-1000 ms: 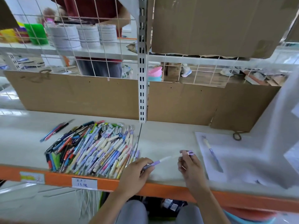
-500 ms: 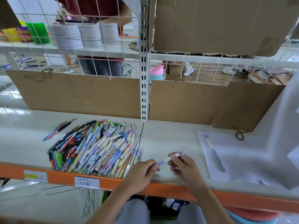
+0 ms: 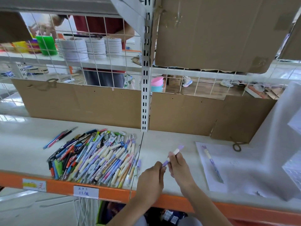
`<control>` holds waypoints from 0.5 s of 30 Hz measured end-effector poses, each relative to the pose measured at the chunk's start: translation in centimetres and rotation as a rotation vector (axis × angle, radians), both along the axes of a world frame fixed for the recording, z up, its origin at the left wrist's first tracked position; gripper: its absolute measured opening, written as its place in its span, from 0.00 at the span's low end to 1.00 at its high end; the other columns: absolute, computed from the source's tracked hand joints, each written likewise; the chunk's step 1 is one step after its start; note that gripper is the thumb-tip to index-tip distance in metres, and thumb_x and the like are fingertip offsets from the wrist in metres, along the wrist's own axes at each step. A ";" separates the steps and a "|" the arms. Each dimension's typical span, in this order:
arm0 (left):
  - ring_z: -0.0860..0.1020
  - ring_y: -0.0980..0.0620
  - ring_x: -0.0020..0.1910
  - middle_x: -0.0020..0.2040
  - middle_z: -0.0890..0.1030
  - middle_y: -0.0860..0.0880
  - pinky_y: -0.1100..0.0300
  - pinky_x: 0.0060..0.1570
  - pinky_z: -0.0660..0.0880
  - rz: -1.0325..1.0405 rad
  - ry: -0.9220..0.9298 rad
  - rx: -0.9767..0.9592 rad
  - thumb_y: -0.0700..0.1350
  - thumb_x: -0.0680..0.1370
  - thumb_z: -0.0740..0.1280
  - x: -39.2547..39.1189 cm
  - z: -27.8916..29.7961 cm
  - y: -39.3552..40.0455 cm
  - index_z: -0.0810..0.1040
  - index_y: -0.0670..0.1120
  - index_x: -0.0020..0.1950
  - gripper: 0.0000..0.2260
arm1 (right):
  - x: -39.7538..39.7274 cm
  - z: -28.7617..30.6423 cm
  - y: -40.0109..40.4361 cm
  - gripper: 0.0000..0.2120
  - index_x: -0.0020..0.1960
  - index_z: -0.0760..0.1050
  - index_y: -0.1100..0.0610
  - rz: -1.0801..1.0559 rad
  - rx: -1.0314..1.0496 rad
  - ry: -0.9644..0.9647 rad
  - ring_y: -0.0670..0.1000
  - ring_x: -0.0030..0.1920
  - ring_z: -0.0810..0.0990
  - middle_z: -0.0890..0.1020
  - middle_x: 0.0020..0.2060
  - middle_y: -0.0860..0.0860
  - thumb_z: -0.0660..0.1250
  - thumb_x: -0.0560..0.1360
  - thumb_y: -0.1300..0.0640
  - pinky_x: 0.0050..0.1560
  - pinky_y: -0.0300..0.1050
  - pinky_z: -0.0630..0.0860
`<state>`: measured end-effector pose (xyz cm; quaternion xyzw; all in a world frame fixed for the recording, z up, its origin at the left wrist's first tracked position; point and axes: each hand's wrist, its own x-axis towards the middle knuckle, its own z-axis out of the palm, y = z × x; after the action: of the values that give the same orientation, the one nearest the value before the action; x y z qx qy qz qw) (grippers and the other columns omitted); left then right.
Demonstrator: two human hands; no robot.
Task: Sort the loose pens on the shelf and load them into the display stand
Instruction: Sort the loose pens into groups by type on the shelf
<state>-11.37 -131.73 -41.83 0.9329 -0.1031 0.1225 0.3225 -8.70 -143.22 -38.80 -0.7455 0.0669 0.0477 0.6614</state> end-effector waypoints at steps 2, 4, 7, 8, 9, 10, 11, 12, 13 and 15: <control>0.73 0.48 0.34 0.34 0.72 0.51 0.57 0.30 0.58 -0.049 0.050 0.083 0.55 0.82 0.48 0.2 -0.5 0.2 0.69 0.45 0.48 0.17 | -0.4 -0.4 -0.7 0.10 0.45 0.64 0.60 0.080 -0.083 0.010 0.46 0.30 0.65 0.70 0.31 0.50 0.61 0.79 0.55 0.32 0.37 0.63; 0.75 0.47 0.39 0.40 0.74 0.48 0.57 0.33 0.59 -0.117 0.065 0.159 0.52 0.83 0.51 0.2 -0.8 0.6 0.70 0.45 0.50 0.14 | -0.8 -0.4 -1.6 0.09 0.46 0.66 0.61 0.140 -0.141 0.021 0.45 0.31 0.71 0.75 0.35 0.52 0.62 0.79 0.57 0.29 0.36 0.65; 0.76 0.49 0.46 0.51 0.75 0.50 0.58 0.38 0.65 -0.198 0.021 0.224 0.55 0.82 0.51 0.2 -0.8 1.5 0.74 0.47 0.57 0.16 | -0.1 0.6 -3.2 0.05 0.47 0.66 0.61 0.098 -0.096 -0.015 0.45 0.29 0.77 0.82 0.39 0.53 0.60 0.79 0.61 0.26 0.36 0.65; 0.77 0.51 0.48 0.52 0.75 0.52 0.59 0.39 0.67 -0.201 0.001 0.234 0.57 0.82 0.51 0.3 -0.8 1.9 0.74 0.48 0.57 0.18 | 0.6 0.9 -3.9 0.04 0.47 0.65 0.61 0.050 -0.104 -0.044 0.45 0.27 0.76 0.82 0.37 0.54 0.60 0.80 0.62 0.24 0.35 0.65; 0.77 0.53 0.48 0.53 0.75 0.54 0.60 0.40 0.68 -0.198 -0.019 0.243 0.58 0.81 0.49 0.3 -0.8 2.2 0.74 0.49 0.58 0.19 | 1.3 1.2 -4.8 0.04 0.47 0.66 0.62 -0.003 -0.174 -0.081 0.44 0.24 0.75 0.81 0.34 0.54 0.60 0.79 0.62 0.23 0.35 0.65; 0.77 0.54 0.48 0.53 0.75 0.54 0.60 0.40 0.69 -0.191 -0.029 0.251 0.58 0.81 0.49 0.4 -0.9 2.5 0.74 0.50 0.58 0.20 | 2.1 1.2 -5.8 0.05 0.46 0.67 0.62 -0.047 -0.308 -0.111 0.44 0.23 0.74 0.80 0.31 0.53 0.61 0.79 0.61 0.24 0.35 0.66; 0.77 0.54 0.47 0.53 0.75 0.54 0.61 0.41 0.70 -0.183 -0.029 0.249 0.56 0.81 0.50 0.5 -1.1 2.8 0.74 0.49 0.58 0.18 | 2.9 1.0 -6.8 0.06 0.45 0.68 0.61 -0.065 -0.467 -0.116 0.45 0.26 0.76 0.80 0.30 0.52 0.62 0.79 0.59 0.27 0.37 0.69; 0.77 0.55 0.46 0.54 0.75 0.54 0.62 0.40 0.69 -0.171 -0.018 0.248 0.54 0.81 0.52 0.5 -1.1 3.0 0.74 0.49 0.58 0.15 | 3.4 0.6 -7.9 0.07 0.48 0.69 0.61 -0.067 -0.627 -0.085 0.49 0.32 0.78 0.80 0.34 0.53 0.62 0.79 0.56 0.34 0.41 0.72; 0.76 0.55 0.46 0.55 0.75 0.54 0.63 0.39 0.67 -0.160 -0.011 0.248 0.51 0.81 0.54 0.5 -1.2 3.2 0.74 0.49 0.59 0.13 | 3.8 0.1 -8.9 0.09 0.53 0.69 0.60 -0.060 -0.773 -0.034 0.53 0.40 0.79 0.81 0.40 0.56 0.61 0.79 0.55 0.39 0.44 0.72; 0.76 0.55 0.47 0.56 0.74 0.53 0.64 0.40 0.67 -0.149 -0.009 0.255 0.50 0.81 0.54 0.5 -1.4 3.5 0.74 0.48 0.59 0.13 | 4.1 -1.0 -10.5 0.16 0.65 0.66 0.60 -0.035 -1.009 0.047 0.59 0.51 0.79 0.79 0.53 0.59 0.58 0.80 0.55 0.46 0.46 0.73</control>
<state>-10.88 -128.27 -43.23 0.9556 -0.1880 0.0882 0.2092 -4.55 -153.68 -39.80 -0.9698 0.1090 0.0153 0.2175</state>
